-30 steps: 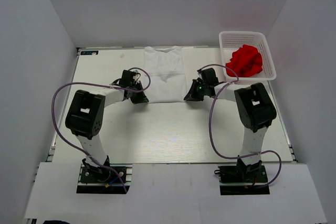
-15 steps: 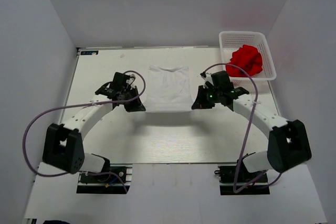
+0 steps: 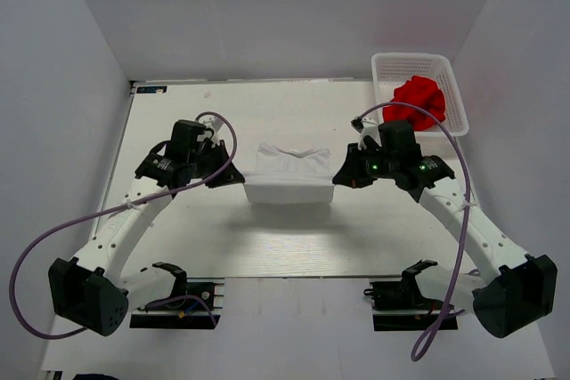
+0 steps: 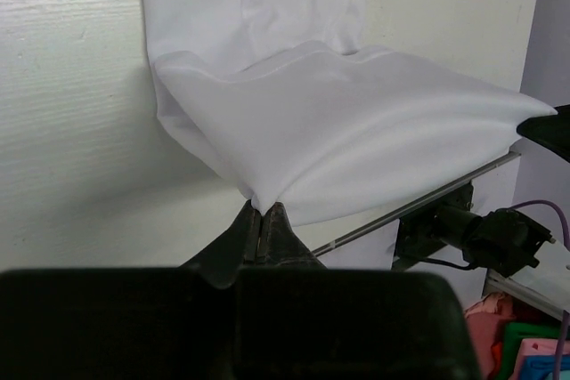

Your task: Fold and stack the t-shirts

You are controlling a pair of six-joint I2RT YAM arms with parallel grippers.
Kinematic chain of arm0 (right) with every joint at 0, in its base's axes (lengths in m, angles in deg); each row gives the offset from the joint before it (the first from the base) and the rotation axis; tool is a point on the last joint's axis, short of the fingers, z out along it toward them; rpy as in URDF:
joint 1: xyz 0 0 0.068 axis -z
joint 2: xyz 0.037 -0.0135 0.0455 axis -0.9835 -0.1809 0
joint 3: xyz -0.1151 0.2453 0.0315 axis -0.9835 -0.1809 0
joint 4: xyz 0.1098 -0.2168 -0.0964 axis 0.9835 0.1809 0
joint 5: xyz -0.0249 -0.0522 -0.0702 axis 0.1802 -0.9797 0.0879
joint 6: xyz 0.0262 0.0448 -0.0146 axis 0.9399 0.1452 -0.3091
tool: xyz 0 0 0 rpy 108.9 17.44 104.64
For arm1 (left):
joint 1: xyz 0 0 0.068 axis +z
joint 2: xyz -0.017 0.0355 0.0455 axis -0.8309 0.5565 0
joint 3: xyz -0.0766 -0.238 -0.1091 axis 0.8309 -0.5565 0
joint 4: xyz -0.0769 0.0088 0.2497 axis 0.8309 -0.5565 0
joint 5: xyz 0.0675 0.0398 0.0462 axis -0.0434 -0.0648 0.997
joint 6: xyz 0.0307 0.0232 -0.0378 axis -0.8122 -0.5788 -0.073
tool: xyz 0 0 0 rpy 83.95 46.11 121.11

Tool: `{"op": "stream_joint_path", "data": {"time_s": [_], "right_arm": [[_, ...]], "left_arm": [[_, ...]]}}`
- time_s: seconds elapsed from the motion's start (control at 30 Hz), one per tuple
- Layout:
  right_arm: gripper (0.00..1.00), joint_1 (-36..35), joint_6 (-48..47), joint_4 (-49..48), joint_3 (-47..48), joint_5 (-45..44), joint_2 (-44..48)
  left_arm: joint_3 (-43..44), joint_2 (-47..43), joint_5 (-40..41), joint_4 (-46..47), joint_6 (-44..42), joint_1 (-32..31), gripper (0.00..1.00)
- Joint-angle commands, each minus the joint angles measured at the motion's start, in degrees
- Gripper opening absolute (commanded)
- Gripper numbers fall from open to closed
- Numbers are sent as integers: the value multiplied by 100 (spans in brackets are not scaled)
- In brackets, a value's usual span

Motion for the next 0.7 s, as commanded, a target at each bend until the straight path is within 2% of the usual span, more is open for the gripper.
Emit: {"op": "stream_joint_path", "data": {"time_s": [0.0, 0.1, 0.23, 0.67], "right_arm": [[0, 86, -42, -28, 167, -212, -68], [0, 78, -7, -336, 149, -501, -235], [0, 95, 81, -521, 395, -828, -463], [0, 315, -59, -398, 1151, -1021, -1500]], "left_arm": [[283, 96, 215, 47, -122, 36, 0], [338, 281, 522, 283, -122, 36, 0], [460, 492, 523, 1003, -122, 151, 0], [1215, 1678, 1014, 1233, 36, 203, 0]]}}
